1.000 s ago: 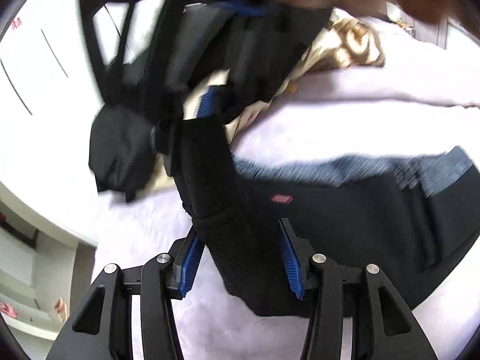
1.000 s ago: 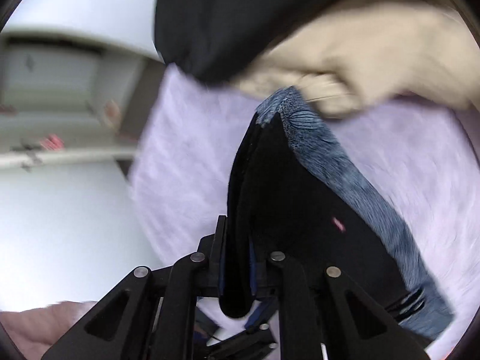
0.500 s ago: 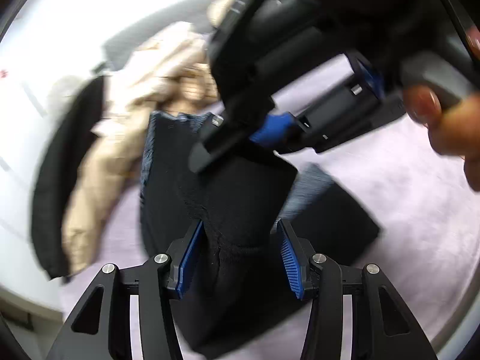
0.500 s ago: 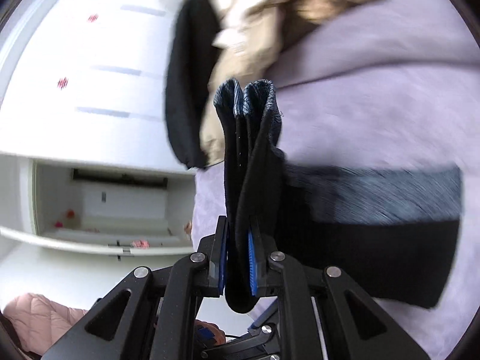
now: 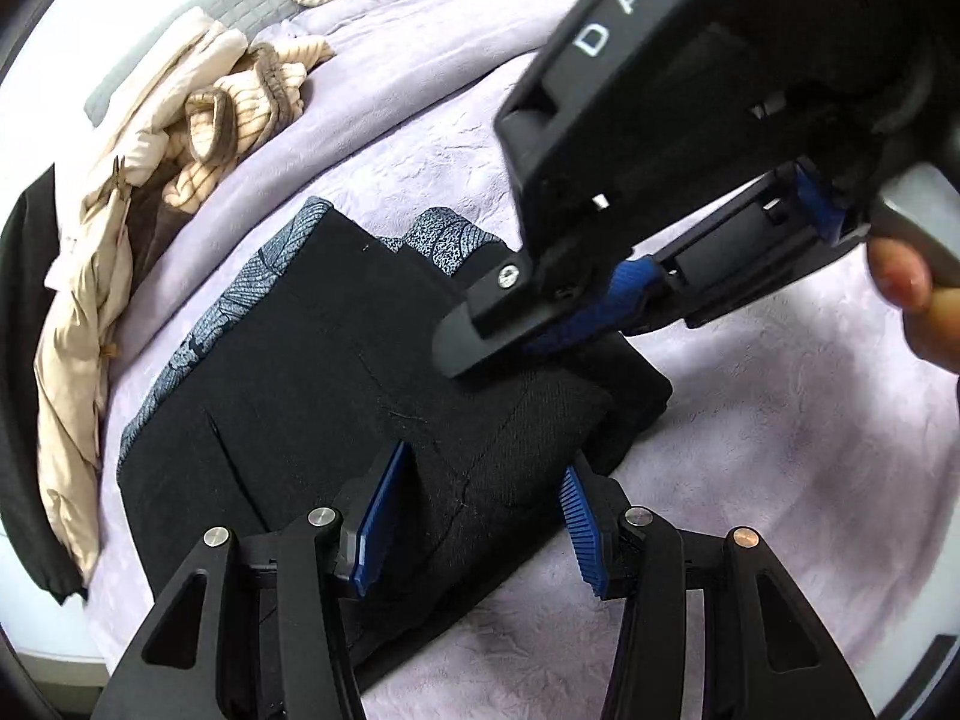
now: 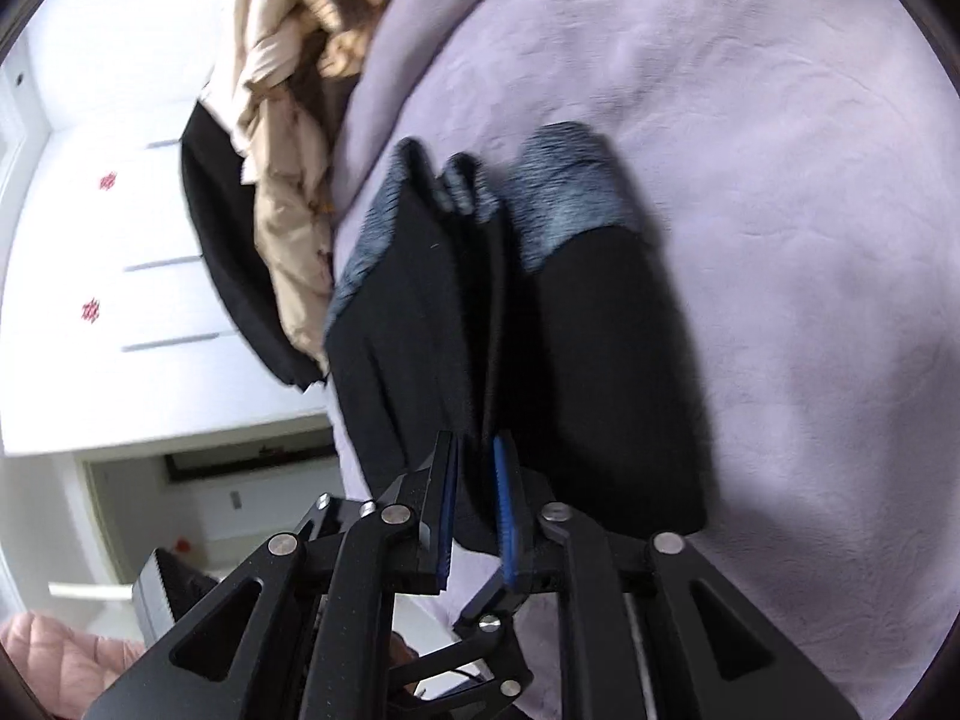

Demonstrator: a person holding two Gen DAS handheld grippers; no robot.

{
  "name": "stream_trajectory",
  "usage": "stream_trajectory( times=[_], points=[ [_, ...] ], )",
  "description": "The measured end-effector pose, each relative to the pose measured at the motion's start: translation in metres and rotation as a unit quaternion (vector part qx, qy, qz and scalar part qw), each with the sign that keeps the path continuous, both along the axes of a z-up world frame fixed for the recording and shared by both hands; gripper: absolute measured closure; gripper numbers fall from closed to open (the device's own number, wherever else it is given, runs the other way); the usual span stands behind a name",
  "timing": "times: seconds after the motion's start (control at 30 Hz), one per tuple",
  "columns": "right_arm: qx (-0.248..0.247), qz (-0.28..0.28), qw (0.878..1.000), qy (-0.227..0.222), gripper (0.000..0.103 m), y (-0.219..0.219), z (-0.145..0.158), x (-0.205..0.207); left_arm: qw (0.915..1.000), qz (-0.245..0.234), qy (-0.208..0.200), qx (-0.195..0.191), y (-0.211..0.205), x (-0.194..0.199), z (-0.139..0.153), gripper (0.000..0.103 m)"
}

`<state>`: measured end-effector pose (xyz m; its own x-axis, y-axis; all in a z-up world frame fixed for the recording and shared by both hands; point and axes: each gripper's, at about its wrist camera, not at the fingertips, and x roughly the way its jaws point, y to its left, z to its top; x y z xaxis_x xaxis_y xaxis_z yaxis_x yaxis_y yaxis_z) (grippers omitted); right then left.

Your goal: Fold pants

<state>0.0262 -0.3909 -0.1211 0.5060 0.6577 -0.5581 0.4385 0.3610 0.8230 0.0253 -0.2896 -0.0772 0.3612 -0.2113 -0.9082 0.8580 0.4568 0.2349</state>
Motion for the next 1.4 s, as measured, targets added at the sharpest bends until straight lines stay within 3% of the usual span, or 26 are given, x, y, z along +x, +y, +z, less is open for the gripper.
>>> stream_trajectory(
  times=[0.1,0.17,0.33,0.57,0.63,0.83,0.9,0.97,1.07,1.2,1.3,1.33,1.4],
  points=[
    [0.002,0.023,1.000,0.010,0.083,-0.006,-0.002,0.014,1.0000,0.001,0.008,0.000,-0.002,0.003,-0.004,0.053],
    [-0.004,0.038,0.999,0.022,0.088,-0.002,-0.004,0.028,1.0000,0.001,0.008,0.002,-0.004,0.003,-0.004,0.053],
    [-0.015,0.030,0.999,-0.008,0.089,0.004,0.026,0.016,0.9998,-0.009,0.010,-0.018,-0.005,-0.014,0.007,0.053],
    [-0.039,0.000,0.999,0.034,0.089,0.001,-0.008,-0.012,0.9989,-0.044,0.016,0.005,-0.011,-0.031,-0.022,0.047],
    [-0.046,-0.009,0.998,0.031,0.089,0.000,-0.010,-0.012,0.9985,-0.037,0.040,-0.006,-0.010,-0.025,-0.017,0.030],
    [-0.112,0.016,0.993,0.024,0.085,0.004,0.015,0.001,0.9957,0.039,0.074,-0.040,0.020,0.006,0.019,0.030],
    [-0.102,0.019,0.994,0.027,0.085,0.001,0.016,-0.002,0.9934,0.072,0.078,-0.044,0.035,0.019,0.028,0.030],
    [-0.130,0.007,0.991,0.042,0.085,-0.004,0.021,-0.006,0.9896,0.113,0.081,-0.037,0.054,0.036,0.032,0.030],
    [-0.158,-0.017,0.987,0.036,0.085,-0.012,0.038,-0.012,0.9789,0.179,0.097,-0.015,0.078,0.060,0.027,0.030],
    [-0.202,0.019,0.979,0.026,0.085,0.004,0.060,-0.012,0.9605,0.250,0.121,0.019,0.102,0.078,0.015,0.030],
    [-0.236,0.056,0.969,0.048,0.070,0.026,0.061,-0.008,0.9544,0.267,0.130,0.027,0.107,0.078,0.015,0.030],
    [-0.249,0.060,0.965,0.057,0.064,0.031,0.060,-0.010,0.9529,0.272,0.132,0.027,0.108,0.077,0.016,0.023],
    [-0.267,0.073,0.958,0.076,0.063,0.039,0.052,-0.012,0.9501,0.280,0.135,0.022,0.110,0.075,0.019,0.010]
  ],
)
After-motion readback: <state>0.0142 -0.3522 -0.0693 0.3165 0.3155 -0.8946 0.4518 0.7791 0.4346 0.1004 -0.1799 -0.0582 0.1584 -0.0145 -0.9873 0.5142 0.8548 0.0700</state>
